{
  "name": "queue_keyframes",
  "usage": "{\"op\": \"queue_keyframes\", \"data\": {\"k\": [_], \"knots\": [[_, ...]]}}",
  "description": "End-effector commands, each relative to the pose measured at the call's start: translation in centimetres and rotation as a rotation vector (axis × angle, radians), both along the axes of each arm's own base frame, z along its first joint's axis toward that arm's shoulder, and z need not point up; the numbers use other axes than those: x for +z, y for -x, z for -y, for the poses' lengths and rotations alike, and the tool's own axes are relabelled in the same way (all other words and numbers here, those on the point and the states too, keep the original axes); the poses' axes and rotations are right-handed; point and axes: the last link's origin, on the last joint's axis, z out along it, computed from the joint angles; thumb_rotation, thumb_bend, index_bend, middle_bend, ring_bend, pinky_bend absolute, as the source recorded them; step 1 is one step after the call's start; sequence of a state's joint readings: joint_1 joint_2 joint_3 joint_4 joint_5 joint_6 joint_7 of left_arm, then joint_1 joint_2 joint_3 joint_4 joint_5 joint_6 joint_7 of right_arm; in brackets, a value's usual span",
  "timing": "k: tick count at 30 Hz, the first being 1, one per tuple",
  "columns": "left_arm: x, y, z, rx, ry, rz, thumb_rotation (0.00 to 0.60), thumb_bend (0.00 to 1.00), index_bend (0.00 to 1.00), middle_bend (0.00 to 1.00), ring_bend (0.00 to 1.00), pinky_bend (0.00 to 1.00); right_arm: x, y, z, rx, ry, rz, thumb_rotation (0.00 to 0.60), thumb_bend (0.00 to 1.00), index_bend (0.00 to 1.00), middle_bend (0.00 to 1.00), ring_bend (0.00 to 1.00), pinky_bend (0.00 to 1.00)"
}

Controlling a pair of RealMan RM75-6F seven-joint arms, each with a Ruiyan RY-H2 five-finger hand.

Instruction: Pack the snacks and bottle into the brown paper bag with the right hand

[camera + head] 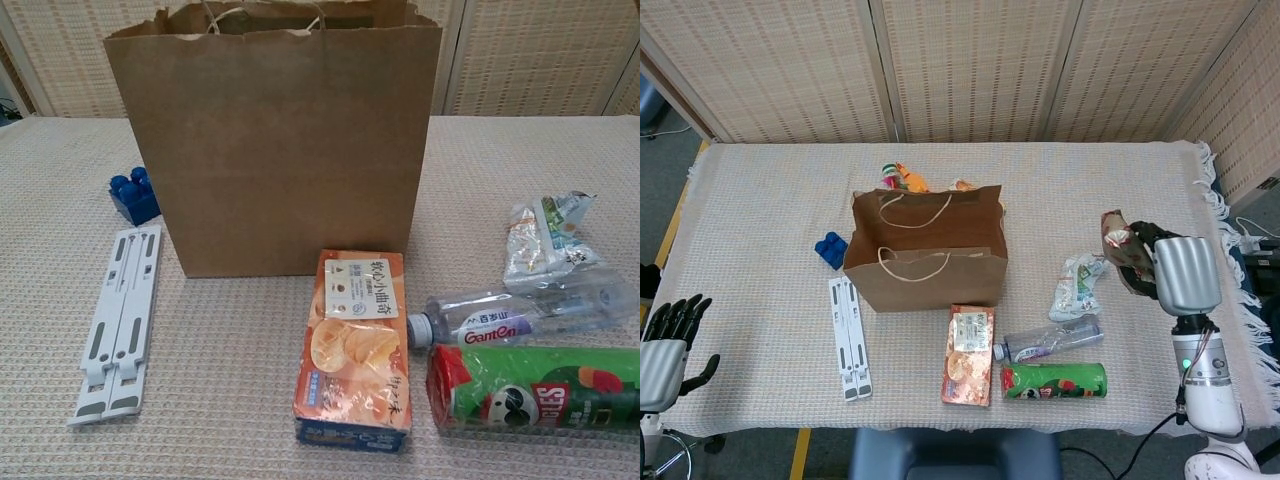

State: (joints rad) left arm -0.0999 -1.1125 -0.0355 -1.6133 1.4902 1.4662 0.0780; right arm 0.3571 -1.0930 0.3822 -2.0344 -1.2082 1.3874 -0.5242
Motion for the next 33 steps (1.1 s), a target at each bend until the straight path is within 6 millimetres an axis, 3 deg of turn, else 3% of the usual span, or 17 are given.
{"op": "queue_keyframes", "data": {"k": [1,6,14,23,30,33], "knots": [[0.0,0.0,0.0,0.0,0.001,0.001,0.6,0.35,0.0,0.0,0.0,0.0,2.3,-5.8,1.2,0.113,0.076,-0.015,0.6,0.29,0.71,0.6,0.66,0.79],[0.0,0.0,0.0,-0.001,0.001,0.001,0.6,0.35,0.0,0.0,0.0,0.0,1.6,-11.0,2.6,0.202,0.1,-0.063,0.6,0.29,0.71,0.59,0.65,0.78],[0.0,0.1,-0.2,0.0,-0.004,-0.004,0.6,0.35,0.0,0.0,0.0,0.0,-3.5,-16.6,5.7,0.26,0.081,-0.181,0.6,0.29,0.71,0.6,0.65,0.77],[0.0,0.0,-0.6,0.009,0.006,0.001,0.6,0.35,0.0,0.0,0.0,0.0,-10.4,-19.2,9.0,0.253,0.007,-0.275,0.6,0.28,0.61,0.59,0.57,0.69],[0.0,0.1,-0.5,0.005,0.009,0.005,0.6,0.35,0.0,0.0,0.0,0.0,-14.1,-19.8,9.7,0.266,-0.045,-0.282,0.6,0.28,0.55,0.58,0.51,0.65],[0.1,0.1,-0.5,0.003,0.012,0.005,0.6,0.35,0.0,0.0,0.0,0.0,-14.9,-19.7,9.4,0.258,-0.079,-0.299,0.6,0.27,0.3,0.39,0.29,0.51]]}}
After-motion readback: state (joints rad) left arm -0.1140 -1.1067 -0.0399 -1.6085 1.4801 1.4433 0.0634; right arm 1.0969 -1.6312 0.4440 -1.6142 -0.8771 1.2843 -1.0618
